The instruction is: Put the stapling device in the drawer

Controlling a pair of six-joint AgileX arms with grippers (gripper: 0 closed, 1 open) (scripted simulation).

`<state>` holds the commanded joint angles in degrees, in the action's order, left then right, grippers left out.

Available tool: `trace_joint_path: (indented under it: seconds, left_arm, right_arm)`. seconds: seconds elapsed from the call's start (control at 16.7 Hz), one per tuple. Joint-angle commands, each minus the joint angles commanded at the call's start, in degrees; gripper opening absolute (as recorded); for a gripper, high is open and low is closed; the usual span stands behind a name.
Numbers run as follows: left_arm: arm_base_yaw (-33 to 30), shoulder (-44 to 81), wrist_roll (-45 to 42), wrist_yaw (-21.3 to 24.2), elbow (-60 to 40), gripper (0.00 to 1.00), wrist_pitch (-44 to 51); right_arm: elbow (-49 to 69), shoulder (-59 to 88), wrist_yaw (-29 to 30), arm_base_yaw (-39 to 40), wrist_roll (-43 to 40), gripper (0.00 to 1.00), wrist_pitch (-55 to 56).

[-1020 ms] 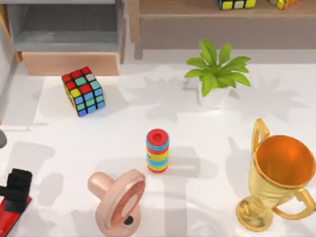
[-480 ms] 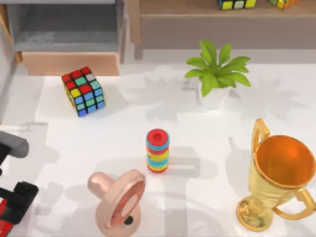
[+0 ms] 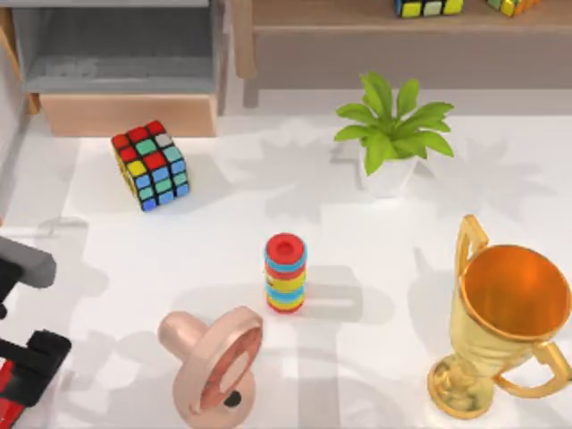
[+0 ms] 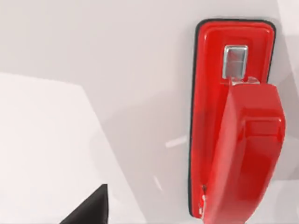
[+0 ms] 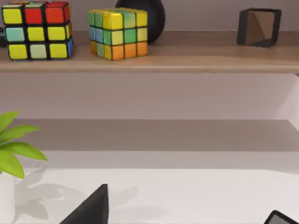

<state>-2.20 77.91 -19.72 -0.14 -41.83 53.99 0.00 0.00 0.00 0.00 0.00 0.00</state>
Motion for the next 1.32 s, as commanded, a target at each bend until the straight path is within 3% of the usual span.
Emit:
trace_joint_path:
  seconds: [0.42,0.72,1.32]
  left_arm:
    - [0.1,5.7,-0.1,0.0,6.3,1.0,-12.3]
    - [0.1,6.2,-0.2,0.0,6.8,1.0,-13.0]
    - [0.1,6.2,-0.2,0.0,6.8,0.25,-13.0]
  right_arm:
    - [0.0,0.0,0.0,0.0,0.0,1.0,0.0]
    - [0.0,0.0,0.0,0.0,0.0,1.0,0.0]
    - [0.0,0.0,0.0,0.0,0.0,1.0,0.0]
